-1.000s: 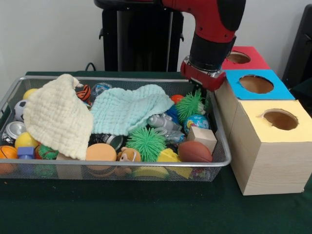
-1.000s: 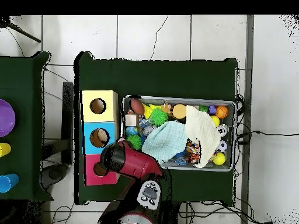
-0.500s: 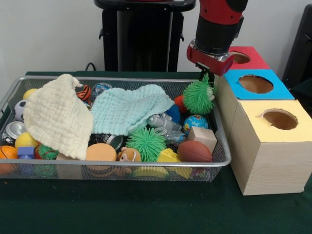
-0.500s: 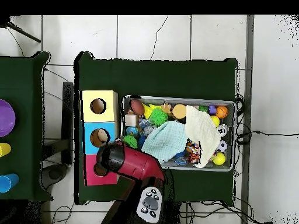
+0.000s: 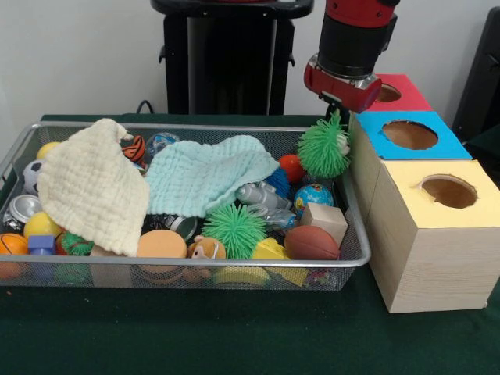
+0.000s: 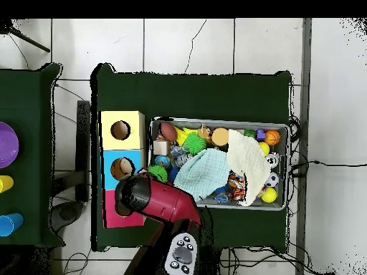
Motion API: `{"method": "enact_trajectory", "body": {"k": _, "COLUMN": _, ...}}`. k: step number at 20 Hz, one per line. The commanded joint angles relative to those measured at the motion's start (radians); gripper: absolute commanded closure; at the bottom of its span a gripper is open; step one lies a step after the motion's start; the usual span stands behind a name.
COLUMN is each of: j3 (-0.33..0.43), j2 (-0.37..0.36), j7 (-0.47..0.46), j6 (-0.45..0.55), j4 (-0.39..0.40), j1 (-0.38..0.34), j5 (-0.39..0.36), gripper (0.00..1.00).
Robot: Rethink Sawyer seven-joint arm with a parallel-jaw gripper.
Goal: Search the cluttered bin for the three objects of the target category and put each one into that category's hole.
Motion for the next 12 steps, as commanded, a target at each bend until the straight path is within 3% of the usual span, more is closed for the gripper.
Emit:
{"method": "enact_trajectory", "body": {"k": 1, "j3": -0.027, "j2": -0.018, "j7": 0.158, "j6": 0.131, "j4": -0.011, "j1": 0.033, "j5": -0.034, "gripper": 1.0}}
{"method": "enact_trajectory", "body": {"k": 12, "j3": -0.048, "j2": -0.095, "j7": 0.046, "j6": 0.137, "j4": 0.043, "j1": -0.045, "j5": -0.112, "gripper": 1.0}}
